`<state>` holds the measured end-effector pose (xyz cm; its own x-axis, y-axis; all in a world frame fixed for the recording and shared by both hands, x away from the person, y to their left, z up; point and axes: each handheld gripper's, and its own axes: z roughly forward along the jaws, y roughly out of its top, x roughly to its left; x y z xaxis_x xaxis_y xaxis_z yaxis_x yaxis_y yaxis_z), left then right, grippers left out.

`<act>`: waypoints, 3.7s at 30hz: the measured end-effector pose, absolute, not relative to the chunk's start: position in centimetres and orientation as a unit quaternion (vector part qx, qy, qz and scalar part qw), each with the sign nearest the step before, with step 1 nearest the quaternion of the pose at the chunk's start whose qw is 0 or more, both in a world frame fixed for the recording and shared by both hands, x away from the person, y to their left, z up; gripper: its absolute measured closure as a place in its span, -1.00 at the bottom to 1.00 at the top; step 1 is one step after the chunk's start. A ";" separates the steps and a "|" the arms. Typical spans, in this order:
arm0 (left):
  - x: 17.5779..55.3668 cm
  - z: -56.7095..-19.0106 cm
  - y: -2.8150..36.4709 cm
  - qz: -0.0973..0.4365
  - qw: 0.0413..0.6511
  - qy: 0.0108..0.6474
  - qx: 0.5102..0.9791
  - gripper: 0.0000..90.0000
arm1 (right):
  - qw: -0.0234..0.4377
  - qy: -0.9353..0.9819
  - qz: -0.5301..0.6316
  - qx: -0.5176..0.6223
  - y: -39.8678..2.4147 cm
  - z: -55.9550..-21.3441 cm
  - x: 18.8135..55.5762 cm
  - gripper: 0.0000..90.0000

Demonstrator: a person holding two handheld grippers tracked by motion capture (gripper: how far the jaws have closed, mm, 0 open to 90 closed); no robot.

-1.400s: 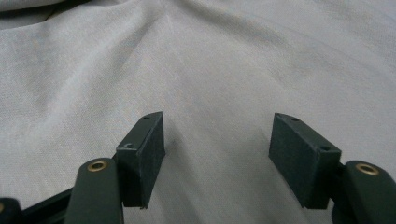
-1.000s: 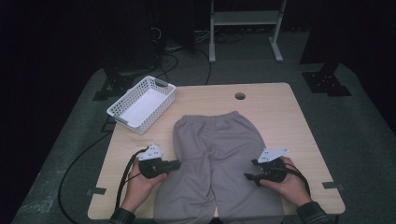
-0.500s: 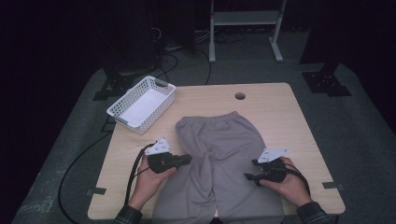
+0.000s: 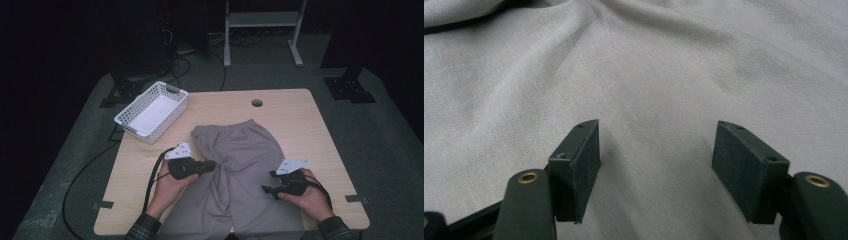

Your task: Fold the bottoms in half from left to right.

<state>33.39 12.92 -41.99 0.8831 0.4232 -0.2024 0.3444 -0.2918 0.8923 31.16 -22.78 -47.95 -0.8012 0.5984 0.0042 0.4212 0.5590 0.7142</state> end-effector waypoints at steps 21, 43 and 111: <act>34.5 -46.9 5.1 -0.009 0.454 0.210 0.866 0.92 | 0.121 0.874 0.370 0.292 -22.8 -48.0 31.1 -0.24; 33.2 -47.3 8.6 -0.009 0.393 0.200 0.897 0.94 | 0.117 0.864 0.392 0.295 -22.3 -47.1 30.5 -0.17; 33.0 -47.5 10.1 -0.022 0.398 0.191 0.897 0.94 | 0.032 0.862 0.443 0.246 -1.9 -45.3 46.2 0.08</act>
<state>33.01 10.07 -47.49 0.9258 0.3258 -0.1919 0.3609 -0.6100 0.7055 46.17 -1.91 -45.27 -0.8766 0.4526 0.1635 0.3965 0.4866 0.7785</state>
